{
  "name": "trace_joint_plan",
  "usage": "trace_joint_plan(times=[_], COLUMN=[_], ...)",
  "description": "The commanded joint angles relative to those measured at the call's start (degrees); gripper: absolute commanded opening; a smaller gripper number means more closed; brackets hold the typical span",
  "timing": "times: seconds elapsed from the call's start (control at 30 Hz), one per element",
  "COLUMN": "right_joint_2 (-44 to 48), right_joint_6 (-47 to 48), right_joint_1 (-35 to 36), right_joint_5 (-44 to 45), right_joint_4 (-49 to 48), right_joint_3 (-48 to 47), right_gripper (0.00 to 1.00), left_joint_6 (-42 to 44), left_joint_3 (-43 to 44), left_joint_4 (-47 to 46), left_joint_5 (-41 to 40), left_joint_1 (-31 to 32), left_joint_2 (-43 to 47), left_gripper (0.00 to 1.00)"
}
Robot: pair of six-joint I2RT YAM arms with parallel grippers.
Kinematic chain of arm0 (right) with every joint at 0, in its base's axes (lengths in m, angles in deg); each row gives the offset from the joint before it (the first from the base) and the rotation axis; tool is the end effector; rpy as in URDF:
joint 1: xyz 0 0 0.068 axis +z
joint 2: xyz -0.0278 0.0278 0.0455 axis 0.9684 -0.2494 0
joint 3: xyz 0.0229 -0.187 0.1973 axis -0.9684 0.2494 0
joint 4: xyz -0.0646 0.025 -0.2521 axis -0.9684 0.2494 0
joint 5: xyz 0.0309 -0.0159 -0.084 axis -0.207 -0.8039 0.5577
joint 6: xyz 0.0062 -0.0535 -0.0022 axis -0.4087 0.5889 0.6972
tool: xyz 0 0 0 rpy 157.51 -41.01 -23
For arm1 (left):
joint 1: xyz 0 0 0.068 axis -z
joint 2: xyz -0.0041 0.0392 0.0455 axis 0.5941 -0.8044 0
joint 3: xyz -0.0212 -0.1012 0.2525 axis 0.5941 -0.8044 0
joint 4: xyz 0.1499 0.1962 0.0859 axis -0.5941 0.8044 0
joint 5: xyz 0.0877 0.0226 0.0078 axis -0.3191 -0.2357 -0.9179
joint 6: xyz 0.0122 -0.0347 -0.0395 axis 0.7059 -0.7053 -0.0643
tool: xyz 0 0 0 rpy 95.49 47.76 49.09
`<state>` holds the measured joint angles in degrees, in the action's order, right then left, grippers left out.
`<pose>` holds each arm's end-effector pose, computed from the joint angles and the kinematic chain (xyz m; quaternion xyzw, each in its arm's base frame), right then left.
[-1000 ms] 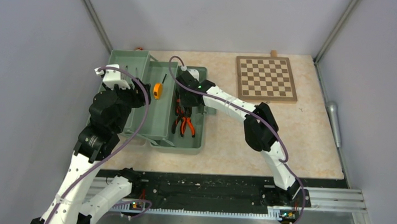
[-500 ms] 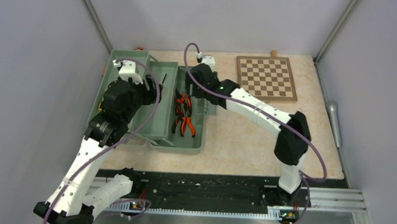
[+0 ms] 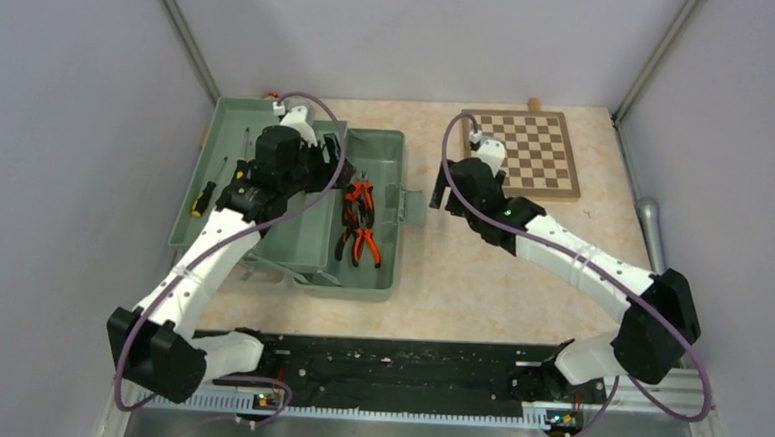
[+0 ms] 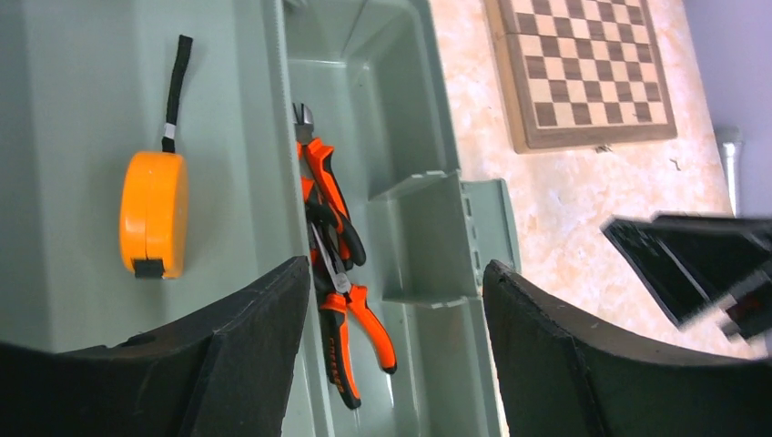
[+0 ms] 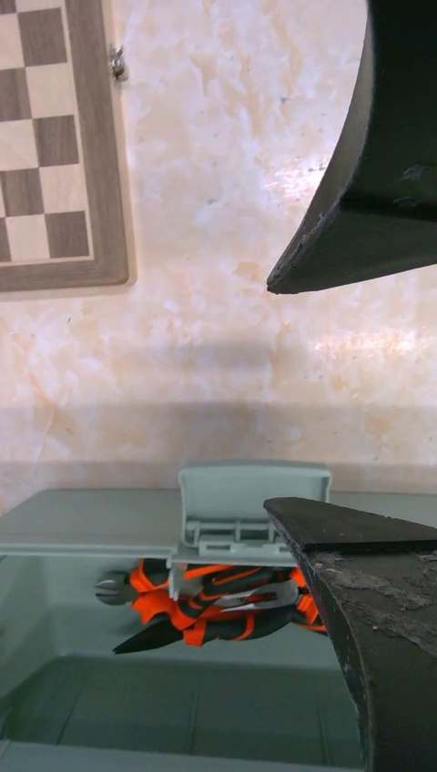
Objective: Pack the tool kit
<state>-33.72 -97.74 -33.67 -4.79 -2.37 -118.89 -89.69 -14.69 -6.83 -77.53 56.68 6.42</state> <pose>0.2498 0.2014 0.2993 0.0578 0.8707 0.1030 0.4774 0.2447 -0.0923 0.3606 -0.0165 0.8422 -0.2262 0.4892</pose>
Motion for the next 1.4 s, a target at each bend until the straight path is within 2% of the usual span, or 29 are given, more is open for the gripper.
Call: trace_joint_plan(times=[0.0,0.23,0.6,0.8,0.93,1.07,1.17,1.37], right_joint_2=[5.40,7.88,7.99,7.76,7.12,3.88,-0.01,-6.89], right_joint_6=[-0.64,-0.49,0.50,0.66,1.54,2.25,2.35,-0.46], right_joint_1=[0.03,-0.34,-1.11,-1.29,-2.08,-2.34,-2.36,-1.02], right_joint_5=[2.15,3.21,2.63,1.00,-4.21,-11.18,-16.52,-25.07], right_joint_4=[-3.04,-2.31,-2.76,-3.47,-5.49,-6.79,-6.69,-3.86], right_joint_3=[2.69,5.51,5.14,4.73,4.32,1.91,-1.20,-6.34], right_gripper=[0.80,0.80,0.80,0.80,0.79,0.78,0.76,0.67], left_joint_6=[-2.69,-3.27,0.81,2.13,3.29,6.63,9.02,8.71], left_joint_3=[3.37,4.03,5.64,7.19,12.01,18.54,19.75,20.73], left_joint_4=[-5.28,-3.09,1.46,1.16,3.23,7.87,9.39,10.59], left_joint_5=[3.14,0.92,-9.11,-4.59,-3.58,-10.12,-15.43,-18.02], left_joint_1=[-2.99,-7.60,-8.28,-8.14,-8.27,-8.73,-10.58,-16.55], left_joint_2=[-4.84,-10.40,-9.46,-7.07,-3.53,-1.77,-0.98,0.67], left_gripper=[0.75,0.75,0.75,0.75,0.75,0.77,0.79,0.79])
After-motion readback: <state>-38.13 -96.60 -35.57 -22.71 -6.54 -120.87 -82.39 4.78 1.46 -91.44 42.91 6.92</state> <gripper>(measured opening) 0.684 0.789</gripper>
